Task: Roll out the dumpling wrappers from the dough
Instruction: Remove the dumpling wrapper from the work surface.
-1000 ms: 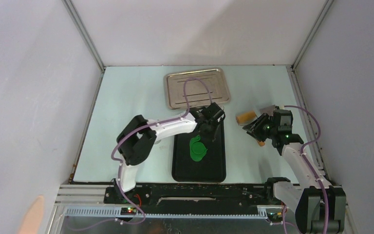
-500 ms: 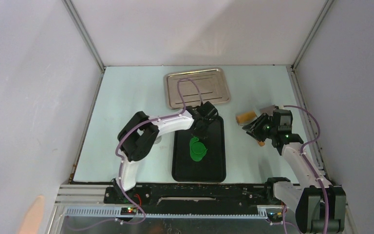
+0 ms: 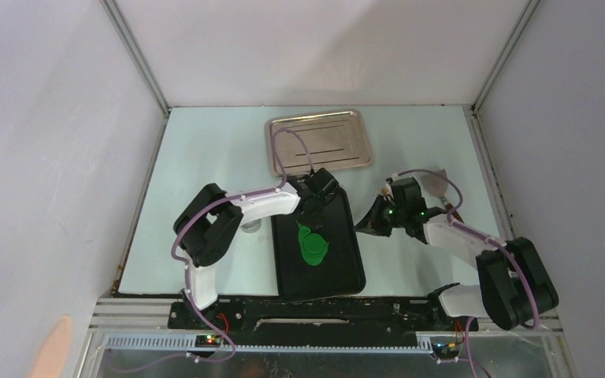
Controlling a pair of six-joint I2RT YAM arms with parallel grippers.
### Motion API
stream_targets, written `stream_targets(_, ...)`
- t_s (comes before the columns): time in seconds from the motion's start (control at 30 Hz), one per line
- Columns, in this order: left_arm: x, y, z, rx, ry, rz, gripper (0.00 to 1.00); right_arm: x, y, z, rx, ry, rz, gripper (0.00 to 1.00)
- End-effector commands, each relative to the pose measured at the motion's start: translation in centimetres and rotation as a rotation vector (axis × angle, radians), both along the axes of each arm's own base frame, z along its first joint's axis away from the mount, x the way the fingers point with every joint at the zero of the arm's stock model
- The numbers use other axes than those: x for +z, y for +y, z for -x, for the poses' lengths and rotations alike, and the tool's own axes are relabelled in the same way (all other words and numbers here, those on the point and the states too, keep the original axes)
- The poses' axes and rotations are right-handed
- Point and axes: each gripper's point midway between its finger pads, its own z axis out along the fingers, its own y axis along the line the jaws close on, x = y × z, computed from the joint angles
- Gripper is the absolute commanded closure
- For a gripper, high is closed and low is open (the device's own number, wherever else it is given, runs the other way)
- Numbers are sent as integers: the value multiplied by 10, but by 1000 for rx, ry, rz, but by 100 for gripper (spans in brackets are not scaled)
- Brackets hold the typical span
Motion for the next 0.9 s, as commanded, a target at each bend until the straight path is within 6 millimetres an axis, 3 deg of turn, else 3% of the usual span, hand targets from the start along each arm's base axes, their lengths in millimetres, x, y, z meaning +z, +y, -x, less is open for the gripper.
stream_targets(0.0, 11, 25, 6, 48, -5, -29, 80, 22, 30, -26, 35, -94, -63, 100)
stream_targets(0.2, 11, 23, 8, 43, -2, -6, 79, 17, 58, -27, 112, -87, -42, 100)
stream_targets(0.4, 6, 14, 5, 28, 28, 25, 79, -13, 62, -35, 66, -27, 1, 100)
stream_targets(0.6, 4, 4, -1, -4, 46, 50, 78, -47, 29, -34, -82, 83, 182, 100)
stream_targets(0.77, 10, -3, -3, -53, 57, 61, 79, -57, -9, -25, -233, 161, 327, 100)
stream_targets(0.87, 12, -6, 0, -87, 72, 67, 79, -56, -20, -23, -289, 172, 363, 100)
